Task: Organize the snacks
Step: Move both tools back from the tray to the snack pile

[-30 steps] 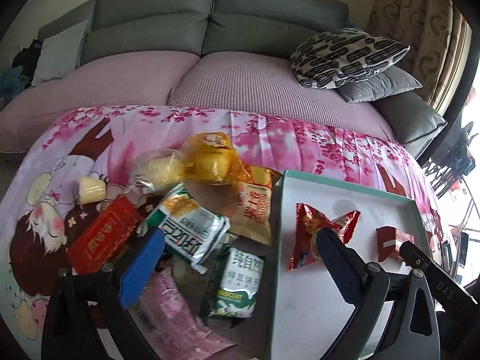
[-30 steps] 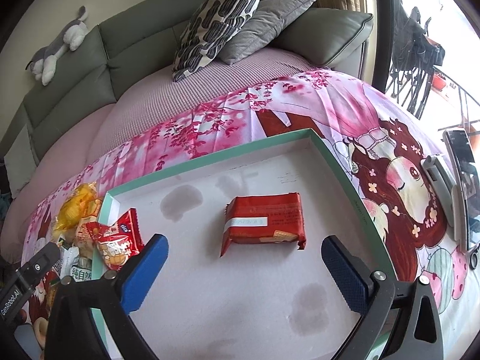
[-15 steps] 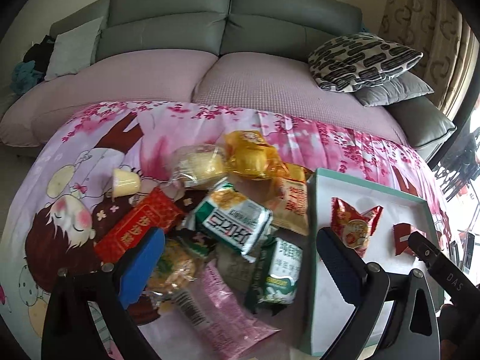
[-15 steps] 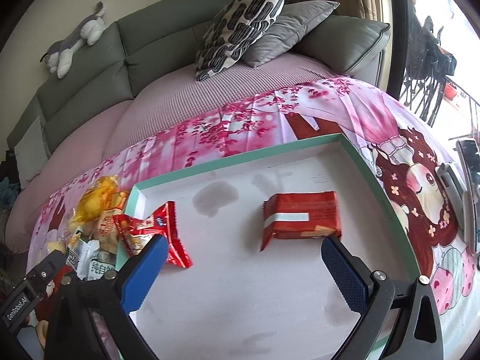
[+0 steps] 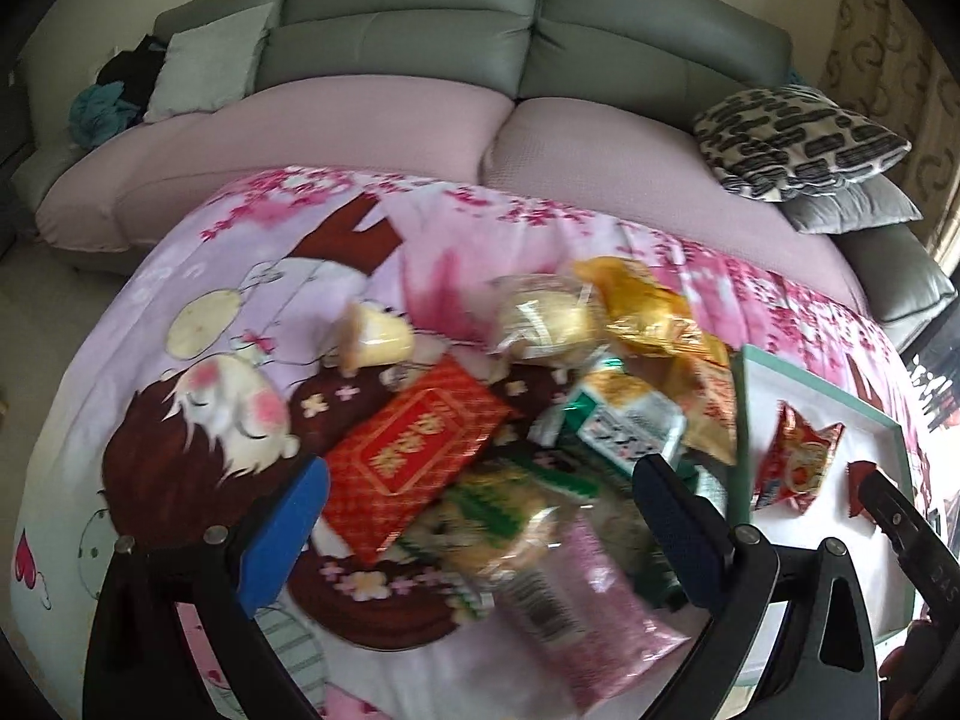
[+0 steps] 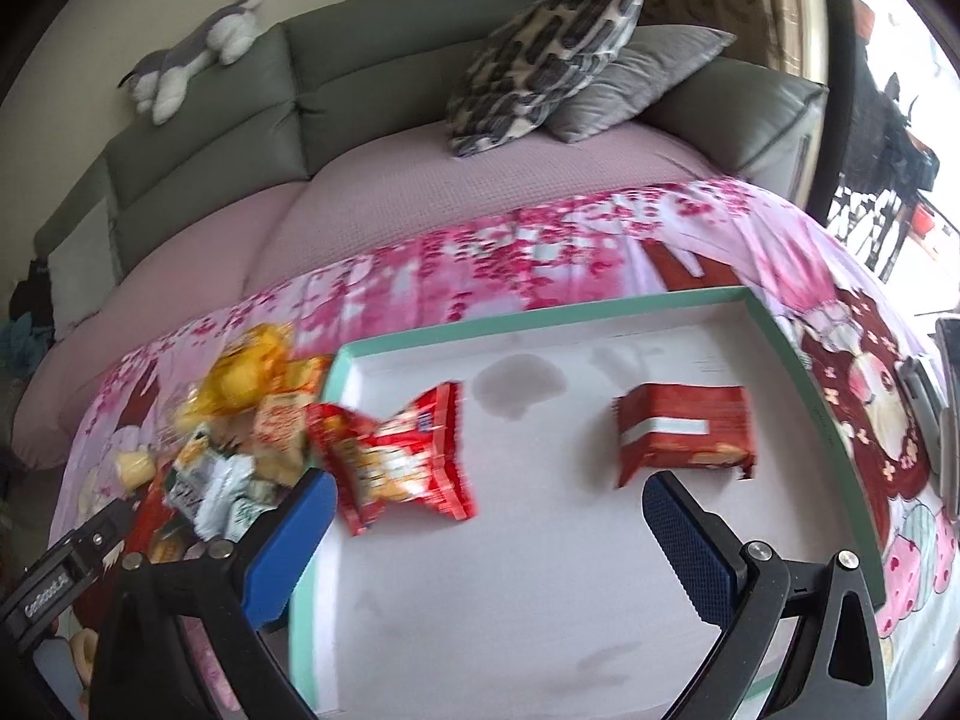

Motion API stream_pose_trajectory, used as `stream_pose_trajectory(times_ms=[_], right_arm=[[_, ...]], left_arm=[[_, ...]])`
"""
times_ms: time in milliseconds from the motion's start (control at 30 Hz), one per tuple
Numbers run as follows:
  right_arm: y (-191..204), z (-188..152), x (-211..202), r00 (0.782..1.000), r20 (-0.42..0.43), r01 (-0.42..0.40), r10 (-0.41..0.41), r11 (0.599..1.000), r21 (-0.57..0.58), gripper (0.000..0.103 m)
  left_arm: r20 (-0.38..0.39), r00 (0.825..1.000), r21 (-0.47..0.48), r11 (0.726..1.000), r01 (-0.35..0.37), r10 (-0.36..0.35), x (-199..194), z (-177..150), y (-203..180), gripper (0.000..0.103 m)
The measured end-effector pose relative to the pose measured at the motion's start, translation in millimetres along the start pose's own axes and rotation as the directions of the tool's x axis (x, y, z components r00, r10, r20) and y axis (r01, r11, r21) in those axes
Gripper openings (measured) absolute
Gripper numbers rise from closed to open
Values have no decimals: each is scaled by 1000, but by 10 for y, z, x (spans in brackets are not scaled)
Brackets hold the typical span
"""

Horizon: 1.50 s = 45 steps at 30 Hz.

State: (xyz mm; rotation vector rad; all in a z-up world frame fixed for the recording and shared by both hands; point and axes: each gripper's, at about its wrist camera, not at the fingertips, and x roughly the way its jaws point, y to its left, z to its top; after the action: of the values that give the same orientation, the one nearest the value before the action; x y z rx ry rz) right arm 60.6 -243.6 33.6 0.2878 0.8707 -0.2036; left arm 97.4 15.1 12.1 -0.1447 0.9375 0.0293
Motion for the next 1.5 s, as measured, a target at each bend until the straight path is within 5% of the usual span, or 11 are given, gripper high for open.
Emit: stream_pose_trajectory(times_ms=[467,1000,1200,1500], right_arm=[[586,-327,94,991,-102,-95,85,990,-107,103],[514,-502,100,988,-142,-79,65,992,-99,103],[437,-463,99,991,-130,-53,41,995,-85,103],[362,-439,132,990,-136,-47,37,996,-71,103]], left_arm=[[-103,995,-77,997,5,-13,120,-137,381,101],[-199,975,-98,992,75,-93,224,-318,216,101],[-245,953,-136,980,147,-177,299,-355,115,101],[-279,935,-103,975,198,-219,298,-439,-169,66]])
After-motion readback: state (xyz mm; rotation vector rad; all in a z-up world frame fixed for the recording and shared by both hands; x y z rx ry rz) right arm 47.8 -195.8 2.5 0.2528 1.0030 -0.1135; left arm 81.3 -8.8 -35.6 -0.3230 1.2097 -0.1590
